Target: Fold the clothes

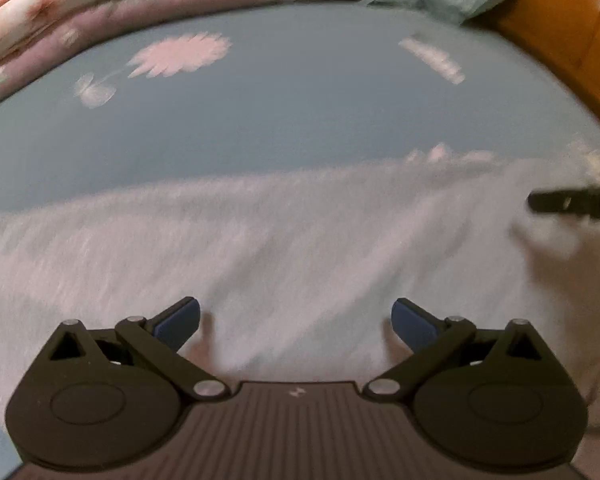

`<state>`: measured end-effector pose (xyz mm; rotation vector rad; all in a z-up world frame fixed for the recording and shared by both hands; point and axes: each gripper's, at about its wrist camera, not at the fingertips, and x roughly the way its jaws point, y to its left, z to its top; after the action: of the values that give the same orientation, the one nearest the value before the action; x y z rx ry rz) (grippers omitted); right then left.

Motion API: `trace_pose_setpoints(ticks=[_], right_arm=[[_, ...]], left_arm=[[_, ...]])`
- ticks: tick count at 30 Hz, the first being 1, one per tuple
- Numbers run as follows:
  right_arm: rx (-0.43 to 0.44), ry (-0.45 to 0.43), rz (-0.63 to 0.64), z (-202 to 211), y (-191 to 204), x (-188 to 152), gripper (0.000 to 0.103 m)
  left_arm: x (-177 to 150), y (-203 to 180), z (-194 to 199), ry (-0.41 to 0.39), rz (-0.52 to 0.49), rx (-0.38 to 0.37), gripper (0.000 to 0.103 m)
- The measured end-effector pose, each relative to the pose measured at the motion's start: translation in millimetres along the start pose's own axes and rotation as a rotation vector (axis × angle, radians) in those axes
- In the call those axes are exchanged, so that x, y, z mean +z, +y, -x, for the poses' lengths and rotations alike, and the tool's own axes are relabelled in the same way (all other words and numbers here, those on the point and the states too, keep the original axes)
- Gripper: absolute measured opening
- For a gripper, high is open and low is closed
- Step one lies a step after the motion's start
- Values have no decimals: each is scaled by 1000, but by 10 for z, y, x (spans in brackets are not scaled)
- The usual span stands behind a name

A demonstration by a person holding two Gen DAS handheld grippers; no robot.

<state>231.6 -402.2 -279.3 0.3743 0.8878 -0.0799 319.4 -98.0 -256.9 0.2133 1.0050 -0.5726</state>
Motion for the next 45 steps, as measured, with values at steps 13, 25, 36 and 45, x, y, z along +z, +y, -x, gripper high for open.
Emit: trace_pose_setpoints(ticks=[13,25,36,45], right_arm=[[175,99,-66,3,-164,-265,100],[189,119,24,76,114,-290,103],[63,54,-58,190,-103,-97,103],[88,54,-6,1048,228,-165,103]], left_arm=[[597,-13,-671,96,-23,-234,100],[519,62,-308,124,-97,-248,100],[396,195,-38,28,-29,-27,99],[68,-39,1180,-25,-49,55,99]])
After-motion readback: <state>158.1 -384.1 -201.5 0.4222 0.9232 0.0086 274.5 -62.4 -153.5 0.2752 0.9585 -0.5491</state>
